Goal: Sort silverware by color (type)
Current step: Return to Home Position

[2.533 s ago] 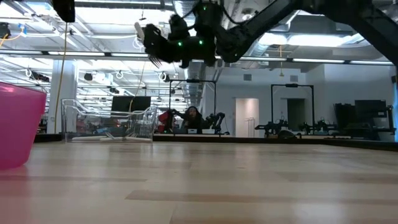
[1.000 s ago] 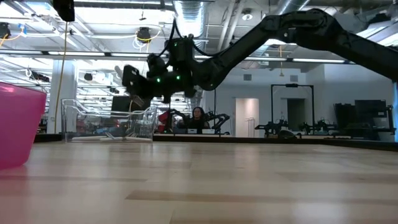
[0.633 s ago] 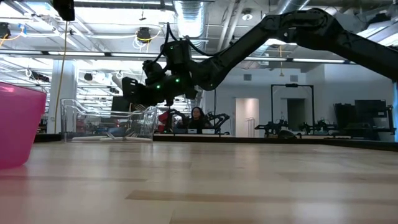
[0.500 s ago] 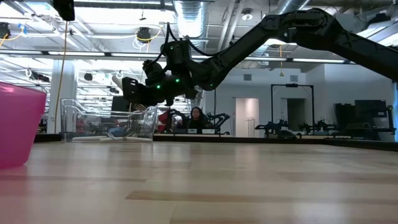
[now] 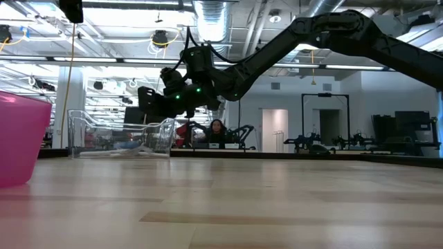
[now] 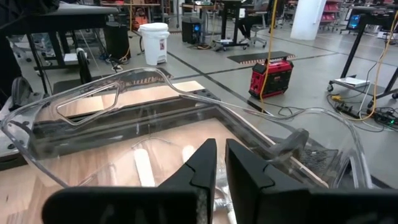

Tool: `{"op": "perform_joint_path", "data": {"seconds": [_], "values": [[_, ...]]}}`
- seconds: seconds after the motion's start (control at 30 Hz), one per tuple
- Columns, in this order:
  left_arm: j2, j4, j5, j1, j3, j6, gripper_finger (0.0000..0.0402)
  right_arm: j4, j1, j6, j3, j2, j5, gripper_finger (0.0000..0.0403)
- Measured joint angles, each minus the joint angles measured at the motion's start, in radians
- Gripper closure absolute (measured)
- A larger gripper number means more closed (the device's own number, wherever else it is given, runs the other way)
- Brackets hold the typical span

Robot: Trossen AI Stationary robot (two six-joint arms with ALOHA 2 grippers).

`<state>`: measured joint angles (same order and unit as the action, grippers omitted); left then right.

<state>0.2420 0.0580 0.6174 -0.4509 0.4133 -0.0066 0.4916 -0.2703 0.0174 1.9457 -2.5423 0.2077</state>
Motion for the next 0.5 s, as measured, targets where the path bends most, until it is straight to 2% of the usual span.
{"op": "perform_joint_path", "data": {"seconds": [0.23,0.5], "values": [[0.0,0.0,0.0,0.0,0.0,0.004,0.025,0.002,0.0,0.0,0.002,0.0,0.0,0.034],[0.0,0.01,0.0,0.0,0.0,0.004,0.025,-0.122,0.011,-0.018,0.085,0.005,0.0,0.034]]}}
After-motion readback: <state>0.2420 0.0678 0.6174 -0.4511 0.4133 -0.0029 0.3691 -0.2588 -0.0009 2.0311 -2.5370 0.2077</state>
